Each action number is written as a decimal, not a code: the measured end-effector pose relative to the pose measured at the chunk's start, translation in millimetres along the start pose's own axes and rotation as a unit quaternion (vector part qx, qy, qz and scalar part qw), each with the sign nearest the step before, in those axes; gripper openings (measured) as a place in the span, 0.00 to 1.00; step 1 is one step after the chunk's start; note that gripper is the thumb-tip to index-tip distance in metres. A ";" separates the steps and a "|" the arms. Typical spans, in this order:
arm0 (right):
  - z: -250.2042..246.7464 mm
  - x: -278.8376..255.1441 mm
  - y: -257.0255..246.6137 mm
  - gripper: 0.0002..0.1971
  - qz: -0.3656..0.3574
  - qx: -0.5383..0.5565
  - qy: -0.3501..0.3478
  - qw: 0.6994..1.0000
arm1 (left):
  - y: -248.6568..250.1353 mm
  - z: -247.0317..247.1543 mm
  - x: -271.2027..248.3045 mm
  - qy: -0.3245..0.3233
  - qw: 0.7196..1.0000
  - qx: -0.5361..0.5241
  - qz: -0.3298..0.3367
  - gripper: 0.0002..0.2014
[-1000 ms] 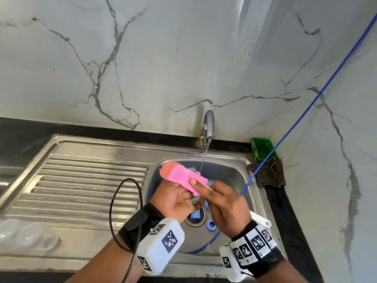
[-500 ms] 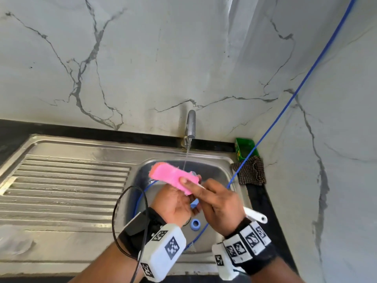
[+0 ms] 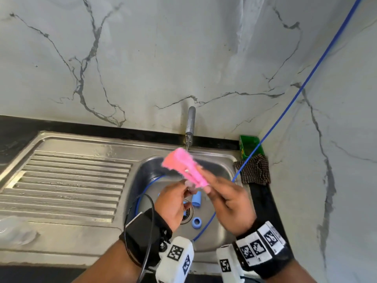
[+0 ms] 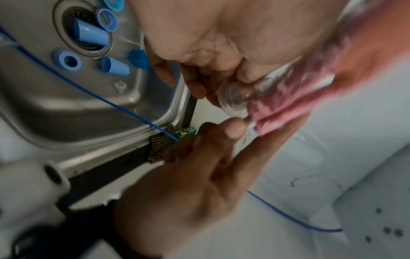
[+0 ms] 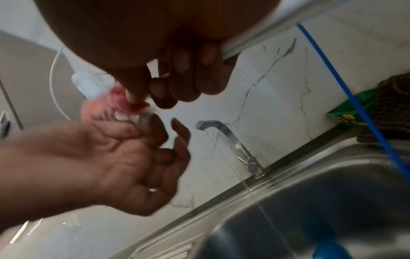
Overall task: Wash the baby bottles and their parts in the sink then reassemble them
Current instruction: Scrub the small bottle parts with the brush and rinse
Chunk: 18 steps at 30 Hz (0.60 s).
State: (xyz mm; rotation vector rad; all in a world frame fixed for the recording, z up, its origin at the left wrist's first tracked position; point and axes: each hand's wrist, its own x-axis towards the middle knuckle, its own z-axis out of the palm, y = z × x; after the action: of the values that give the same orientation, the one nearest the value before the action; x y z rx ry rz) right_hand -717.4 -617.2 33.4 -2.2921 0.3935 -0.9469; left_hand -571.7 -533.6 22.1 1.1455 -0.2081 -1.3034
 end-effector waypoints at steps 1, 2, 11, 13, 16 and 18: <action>6.8 1.8 1.6 0.24 -0.008 0.001 -0.017 1.000 | 1.7 0.8 -0.4 -0.001 1.000 -0.004 0.005 0.06; 9.9 0.5 8.6 0.25 -0.008 0.003 -0.025 1.000 | 4.2 0.1 -0.8 -0.011 1.000 -0.007 0.006 0.06; -0.7 5.7 26.4 0.22 0.043 0.028 -0.011 0.999 | 8.8 -10.7 2.2 -0.056 0.998 0.039 -0.003 0.09; 10.8 11.9 16.3 0.22 0.014 0.019 -0.027 0.999 | 10.5 -7.0 4.8 -0.050 0.999 0.020 0.004 0.10; 19.4 -1.4 23.2 0.24 0.003 0.022 -0.048 0.999 | 15.5 -11.5 5.3 -0.060 0.998 -0.025 -0.021 0.06; 11.1 -16.0 37.2 0.23 0.036 0.016 -0.054 0.998 | 16.2 -17.5 4.3 -0.064 0.995 -0.046 -0.055 0.08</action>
State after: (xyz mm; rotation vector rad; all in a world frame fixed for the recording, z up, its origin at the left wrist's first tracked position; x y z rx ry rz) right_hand -722.0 -633.2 -5.2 -2.2732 0.4095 -0.7848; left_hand -547.8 -530.2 23.9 1.0076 -0.1785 -1.4710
